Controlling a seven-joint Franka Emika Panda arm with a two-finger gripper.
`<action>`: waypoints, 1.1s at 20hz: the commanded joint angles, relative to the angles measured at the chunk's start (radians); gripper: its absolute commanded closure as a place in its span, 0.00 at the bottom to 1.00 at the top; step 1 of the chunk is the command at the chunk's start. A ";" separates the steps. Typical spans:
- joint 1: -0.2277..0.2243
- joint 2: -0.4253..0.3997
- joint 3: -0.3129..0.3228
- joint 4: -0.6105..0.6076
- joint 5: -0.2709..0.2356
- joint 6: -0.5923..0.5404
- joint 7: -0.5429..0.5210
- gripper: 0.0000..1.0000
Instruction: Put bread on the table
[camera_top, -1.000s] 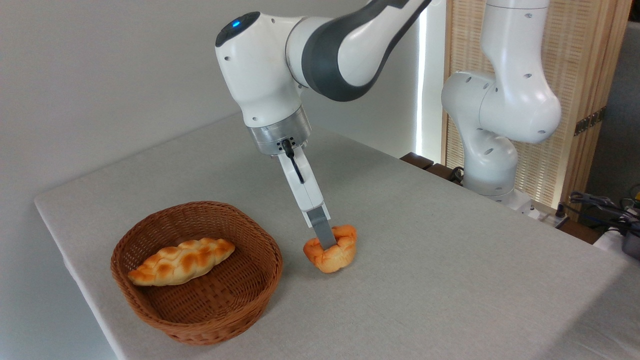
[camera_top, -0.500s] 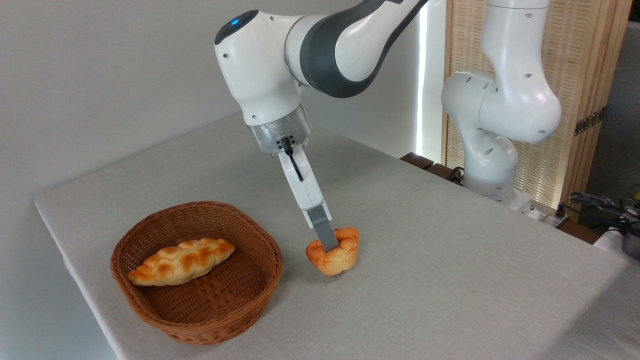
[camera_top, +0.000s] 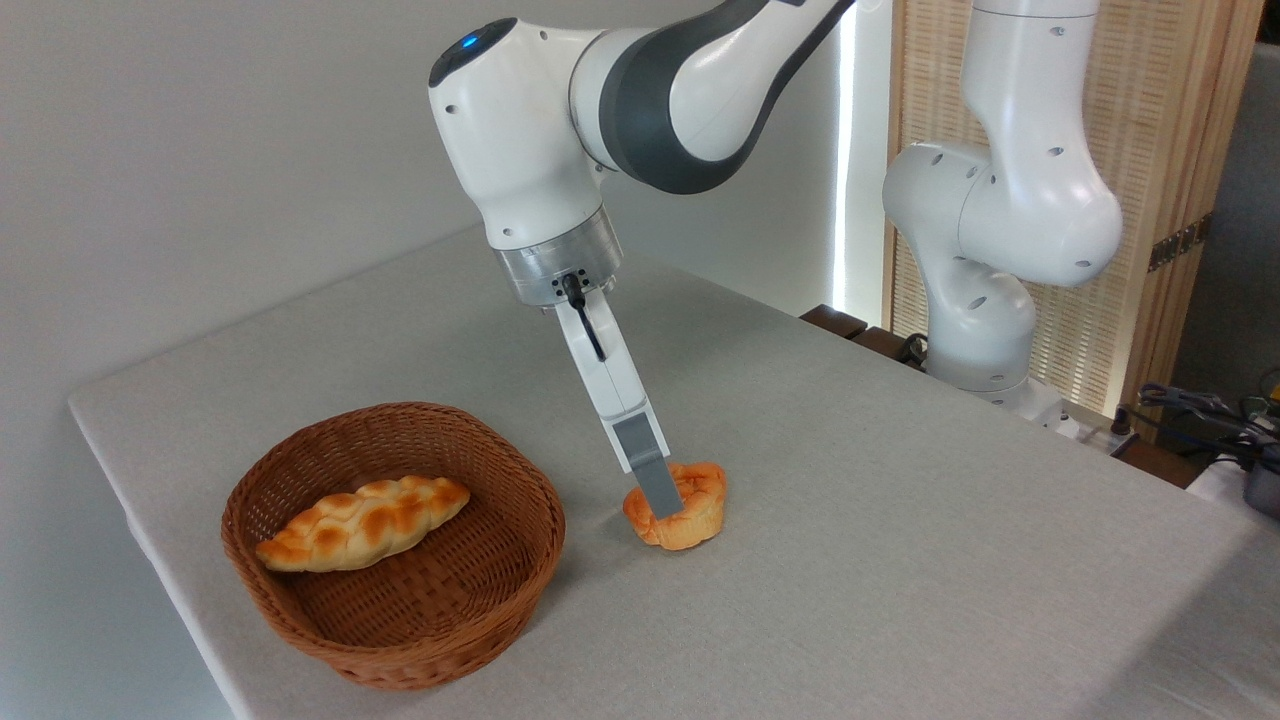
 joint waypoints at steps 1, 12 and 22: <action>-0.008 -0.010 0.009 0.063 -0.011 -0.027 -0.003 0.00; 0.031 0.091 0.000 0.477 -0.229 -0.171 -0.305 0.00; 0.078 0.098 0.011 0.536 -0.231 -0.191 -0.432 0.00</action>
